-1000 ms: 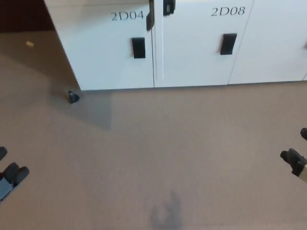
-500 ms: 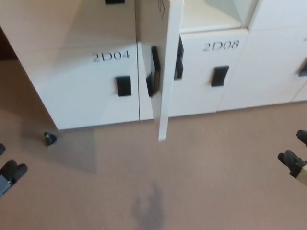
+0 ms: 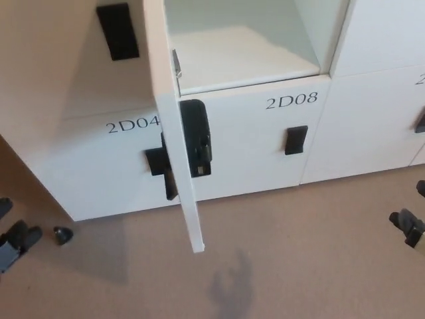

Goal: The robot walks towards an open cabinet and lifts its left hand to push the door towards the right to close it.

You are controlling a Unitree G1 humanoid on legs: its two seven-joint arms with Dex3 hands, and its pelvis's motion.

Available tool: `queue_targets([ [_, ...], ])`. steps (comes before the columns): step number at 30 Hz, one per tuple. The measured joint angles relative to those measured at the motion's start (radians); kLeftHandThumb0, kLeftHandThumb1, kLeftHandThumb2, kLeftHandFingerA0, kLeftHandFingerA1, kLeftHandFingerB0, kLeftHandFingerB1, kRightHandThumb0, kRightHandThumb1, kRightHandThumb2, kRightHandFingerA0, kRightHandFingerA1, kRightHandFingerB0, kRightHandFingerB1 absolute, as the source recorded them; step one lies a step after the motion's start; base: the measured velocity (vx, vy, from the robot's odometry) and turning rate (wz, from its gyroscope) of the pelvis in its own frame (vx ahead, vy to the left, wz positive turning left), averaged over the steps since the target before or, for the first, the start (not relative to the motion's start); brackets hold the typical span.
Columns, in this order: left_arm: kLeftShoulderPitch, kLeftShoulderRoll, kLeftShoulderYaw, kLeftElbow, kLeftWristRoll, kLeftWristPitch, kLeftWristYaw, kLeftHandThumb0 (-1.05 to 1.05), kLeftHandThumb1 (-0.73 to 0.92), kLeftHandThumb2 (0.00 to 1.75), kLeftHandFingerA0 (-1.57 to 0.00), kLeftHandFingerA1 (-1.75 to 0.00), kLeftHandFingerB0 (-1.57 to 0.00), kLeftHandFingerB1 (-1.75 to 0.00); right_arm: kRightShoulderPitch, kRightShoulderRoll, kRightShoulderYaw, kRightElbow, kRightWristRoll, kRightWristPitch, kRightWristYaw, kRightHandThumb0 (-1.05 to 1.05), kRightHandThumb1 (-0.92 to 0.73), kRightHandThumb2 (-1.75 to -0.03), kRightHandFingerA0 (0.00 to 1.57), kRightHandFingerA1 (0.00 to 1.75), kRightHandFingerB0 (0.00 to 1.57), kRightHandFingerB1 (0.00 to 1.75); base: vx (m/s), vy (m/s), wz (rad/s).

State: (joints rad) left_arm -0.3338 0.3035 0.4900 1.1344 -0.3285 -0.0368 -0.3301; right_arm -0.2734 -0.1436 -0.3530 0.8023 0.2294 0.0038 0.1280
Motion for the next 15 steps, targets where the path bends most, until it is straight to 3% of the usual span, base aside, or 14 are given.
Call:
queue_targets([
  [6,0.001,0.0,-0.003,-0.002,0.0,0.0,0.002,-0.14,0.67,0.59,-0.71,-0.48,-0.47,-0.41,0.001,-0.001,0.003,0.001,0.0,0.0,0.0,-0.11,-0.48,-0.91,0.52,0.74,0.25,0.58,0.12,-0.006,-0.11],
  [15,0.001,0.004,-0.006,-0.009,0.0,-0.001,0.011,-0.14,0.67,0.59,-0.72,-0.49,-0.48,-0.43,-0.005,0.002,0.005,0.007,0.002,-0.003,0.0,-0.09,-0.48,-0.92,0.51,0.74,0.27,0.59,0.09,0.156,-0.26],
])
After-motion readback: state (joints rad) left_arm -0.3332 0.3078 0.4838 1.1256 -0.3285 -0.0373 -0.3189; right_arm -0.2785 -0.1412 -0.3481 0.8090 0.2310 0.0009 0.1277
